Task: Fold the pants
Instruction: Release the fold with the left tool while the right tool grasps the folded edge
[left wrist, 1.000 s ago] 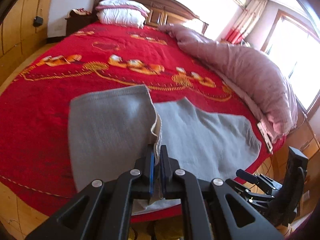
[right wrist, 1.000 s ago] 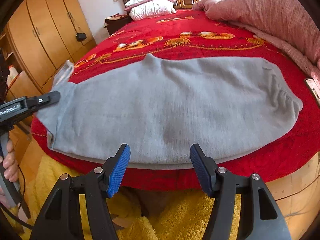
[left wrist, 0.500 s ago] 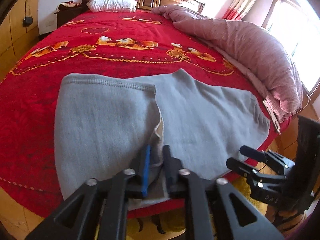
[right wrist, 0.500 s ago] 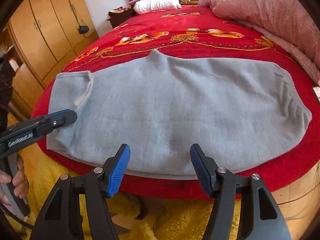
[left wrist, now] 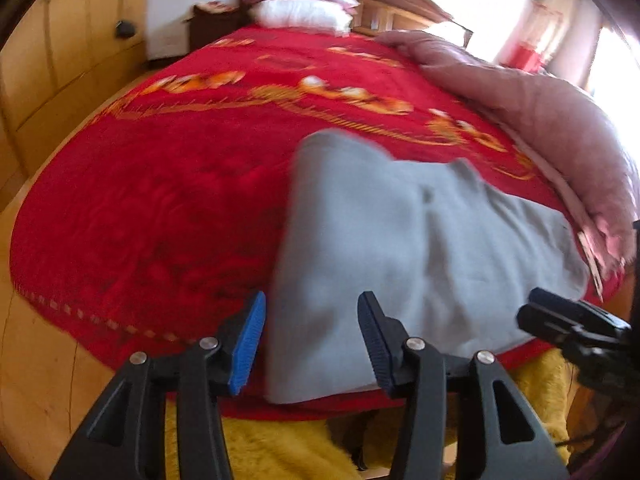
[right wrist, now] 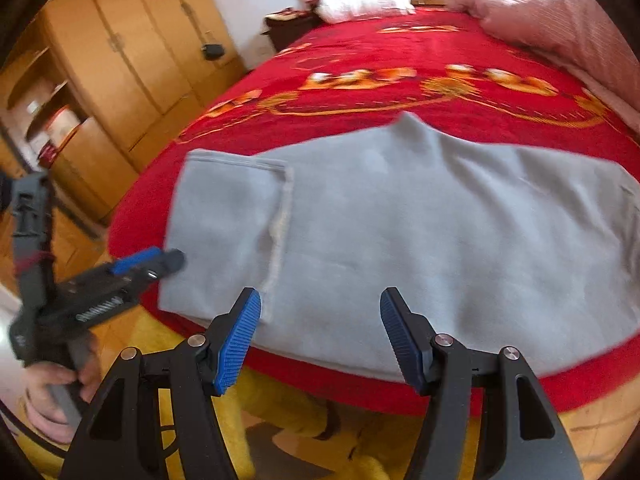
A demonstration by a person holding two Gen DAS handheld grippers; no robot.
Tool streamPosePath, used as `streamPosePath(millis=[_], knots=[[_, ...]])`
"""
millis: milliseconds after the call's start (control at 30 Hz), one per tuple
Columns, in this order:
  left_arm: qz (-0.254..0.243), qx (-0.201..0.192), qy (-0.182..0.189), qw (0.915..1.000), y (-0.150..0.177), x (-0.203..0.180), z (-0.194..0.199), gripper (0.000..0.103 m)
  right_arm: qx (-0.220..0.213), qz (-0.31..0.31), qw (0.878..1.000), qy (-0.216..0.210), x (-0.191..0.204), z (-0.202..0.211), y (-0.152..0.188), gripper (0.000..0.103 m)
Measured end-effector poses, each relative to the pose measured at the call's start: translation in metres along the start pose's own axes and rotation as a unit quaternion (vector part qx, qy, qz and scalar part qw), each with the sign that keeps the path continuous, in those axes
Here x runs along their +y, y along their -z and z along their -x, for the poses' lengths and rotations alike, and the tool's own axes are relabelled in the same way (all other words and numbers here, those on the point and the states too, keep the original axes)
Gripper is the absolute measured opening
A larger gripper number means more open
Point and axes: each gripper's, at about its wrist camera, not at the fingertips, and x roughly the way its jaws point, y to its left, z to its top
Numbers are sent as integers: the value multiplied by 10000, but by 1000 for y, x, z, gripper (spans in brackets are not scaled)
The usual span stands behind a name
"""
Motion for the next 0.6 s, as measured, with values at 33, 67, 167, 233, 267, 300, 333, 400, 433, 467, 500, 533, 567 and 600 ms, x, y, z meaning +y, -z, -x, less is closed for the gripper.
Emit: streamPosePath(millis=[33, 67, 167, 233, 267, 300, 333, 400, 433, 467, 500, 533, 567, 600], knots=[[74, 42, -29, 10000, 2, 5, -3, 50, 36, 31, 10000, -67, 3, -4, -2, 65], [141, 91, -52, 9998, 3, 11, -7, 50, 85, 51, 9999, -142, 7, -11, -5, 65], [284, 187, -25, 9994, 8, 22, -15, 51, 279, 76, 9992, -259, 16, -34, -12, 65], [248, 173, -30, 9995, 10, 22, -15, 51, 381, 99, 9989, -255, 22, -49, -14, 65], [200, 164, -56, 9996, 10, 21, -15, 51, 423, 91, 9988, -249, 24, -56, -13, 65], [146, 156, -86, 9997, 10, 19, -15, 51, 426, 89, 9987, -257, 26, -61, -14, 65], [90, 148, -108, 9998, 10, 17, -14, 51, 394, 103, 9988, -276, 27, -64, -15, 65], [24, 134, -100, 9999, 11, 15, -12, 51, 324, 140, 9988, -335, 32, -68, -18, 65], [27, 128, -81, 9999, 11, 16, -12, 51, 315, 142, 9988, -355, 33, -70, -20, 65], [54, 130, -59, 9999, 11, 16, -11, 51, 306, 116, 9989, -345, 34, -72, -21, 65], [95, 142, -46, 9998, 11, 18, -10, 51, 299, 93, 9990, -334, 34, -73, -23, 64], [123, 150, -41, 9998, 10, 19, -10, 51, 285, 62, 9991, -302, 33, -74, -25, 62], [146, 152, -55, 9998, 10, 20, -9, 51, 265, 49, 9992, -283, 34, -74, -26, 57], [182, 146, -79, 9997, 9, 22, -8, 51, 219, 46, 9993, -303, 35, -74, -27, 52]])
